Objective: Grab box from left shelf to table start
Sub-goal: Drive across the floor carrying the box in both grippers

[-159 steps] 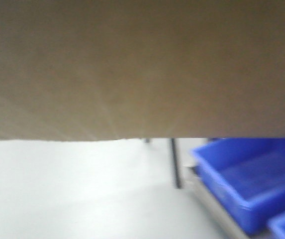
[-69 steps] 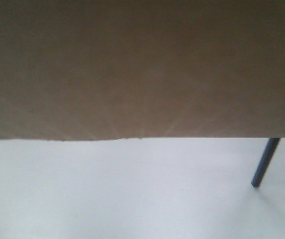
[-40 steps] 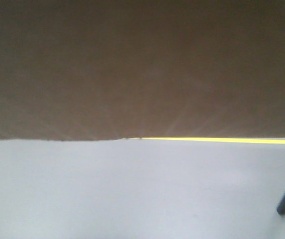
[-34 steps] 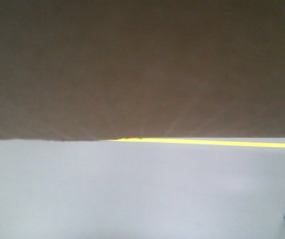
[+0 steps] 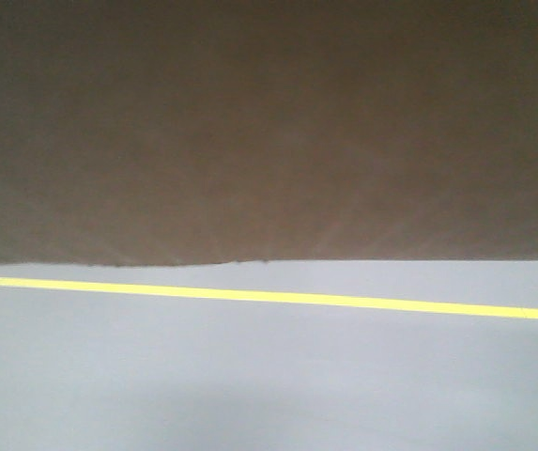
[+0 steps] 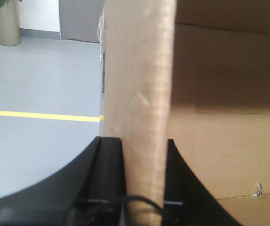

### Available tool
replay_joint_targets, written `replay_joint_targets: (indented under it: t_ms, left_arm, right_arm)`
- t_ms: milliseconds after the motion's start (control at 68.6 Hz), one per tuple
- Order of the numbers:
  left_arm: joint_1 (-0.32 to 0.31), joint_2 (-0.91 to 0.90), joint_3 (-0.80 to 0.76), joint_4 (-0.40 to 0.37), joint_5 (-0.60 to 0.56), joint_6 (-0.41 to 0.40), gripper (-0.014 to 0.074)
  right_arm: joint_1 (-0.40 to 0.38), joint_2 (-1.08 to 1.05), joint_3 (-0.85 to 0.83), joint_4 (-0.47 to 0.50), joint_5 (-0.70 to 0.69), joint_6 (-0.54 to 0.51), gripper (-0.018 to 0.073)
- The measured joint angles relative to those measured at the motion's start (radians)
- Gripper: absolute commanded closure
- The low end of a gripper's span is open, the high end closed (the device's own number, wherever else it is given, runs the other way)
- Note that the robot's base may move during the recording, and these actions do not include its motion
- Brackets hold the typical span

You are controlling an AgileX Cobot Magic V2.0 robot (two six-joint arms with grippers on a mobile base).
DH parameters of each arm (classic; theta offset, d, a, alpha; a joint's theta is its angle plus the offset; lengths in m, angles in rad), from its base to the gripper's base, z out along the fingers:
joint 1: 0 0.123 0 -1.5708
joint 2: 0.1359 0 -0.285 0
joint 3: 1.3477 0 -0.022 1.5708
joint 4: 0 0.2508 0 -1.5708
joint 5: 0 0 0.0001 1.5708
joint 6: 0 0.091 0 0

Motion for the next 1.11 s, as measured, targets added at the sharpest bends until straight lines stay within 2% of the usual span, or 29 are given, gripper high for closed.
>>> replay_joint_targets:
  t_ms: [1107]
  left_arm:
    - [0.000,0.000,0.000,0.000,0.000,0.002,0.0689]
  right_arm:
    - [0.000,0.000,0.000,0.000,0.000,0.000,0.0501]
